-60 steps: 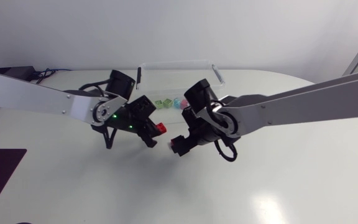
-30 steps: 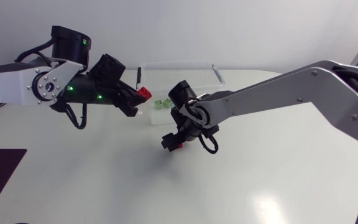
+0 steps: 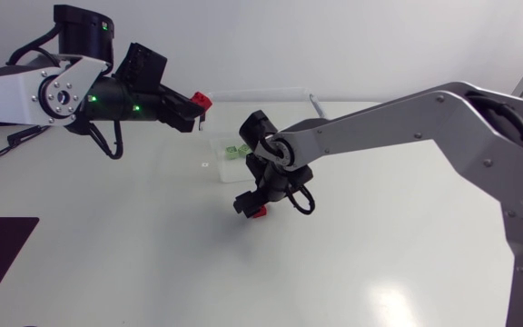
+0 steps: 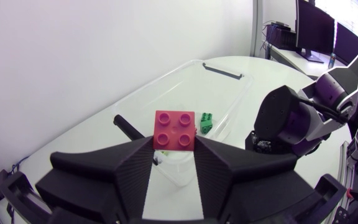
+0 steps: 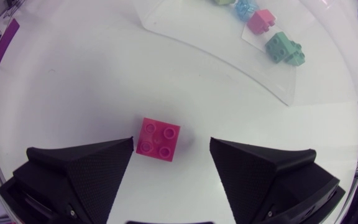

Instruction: Place the duplo bricks in the container

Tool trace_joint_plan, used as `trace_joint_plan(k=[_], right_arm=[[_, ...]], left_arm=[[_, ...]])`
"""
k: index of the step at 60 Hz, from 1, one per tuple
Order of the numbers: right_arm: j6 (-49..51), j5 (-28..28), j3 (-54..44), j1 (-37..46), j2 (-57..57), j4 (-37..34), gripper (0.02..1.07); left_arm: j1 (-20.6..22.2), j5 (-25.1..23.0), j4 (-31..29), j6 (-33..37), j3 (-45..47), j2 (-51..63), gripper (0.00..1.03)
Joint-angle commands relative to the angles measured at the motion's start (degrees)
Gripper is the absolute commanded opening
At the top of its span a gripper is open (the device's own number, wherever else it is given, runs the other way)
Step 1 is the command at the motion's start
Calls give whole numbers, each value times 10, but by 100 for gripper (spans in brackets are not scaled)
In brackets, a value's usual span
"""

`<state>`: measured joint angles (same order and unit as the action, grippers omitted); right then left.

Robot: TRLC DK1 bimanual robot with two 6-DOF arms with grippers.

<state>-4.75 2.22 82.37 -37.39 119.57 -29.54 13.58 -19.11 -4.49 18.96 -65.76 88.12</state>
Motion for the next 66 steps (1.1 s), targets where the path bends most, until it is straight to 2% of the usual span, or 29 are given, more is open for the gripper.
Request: trace_joint_plan(k=[1, 17, 27, 33, 42, 49, 54, 66], right_arm=[[-14, -5, 33, 10, 30, -32, 88], [-3, -20, 94, 9, 64, -96, 88], [-1, -26, 106, 6, 73, -102, 76], [-1, -31, 108, 2, 75, -105, 70], [-1, -41, 118, -1, 81, -119, 66], [-1, -42, 125, -1, 87, -127, 64], [0, -43, 126, -2, 90, -126, 57], [0, -47, 88, -4, 75, -108, 30]], left_arm=[[-7, -7, -6, -16, -19, 11, 29], [-18, -22, -7, -13, -18, 9, 29], [-20, -25, -8, -15, -40, 20, 29], [-15, -26, 12, -22, -59, 45, 29], [0, -25, 41, -32, -98, 104, 30], [1, -25, 42, -46, -148, 160, 30], [3, -25, 48, -48, -177, 198, 31], [7, -18, 48, -52, -222, 251, 33]])
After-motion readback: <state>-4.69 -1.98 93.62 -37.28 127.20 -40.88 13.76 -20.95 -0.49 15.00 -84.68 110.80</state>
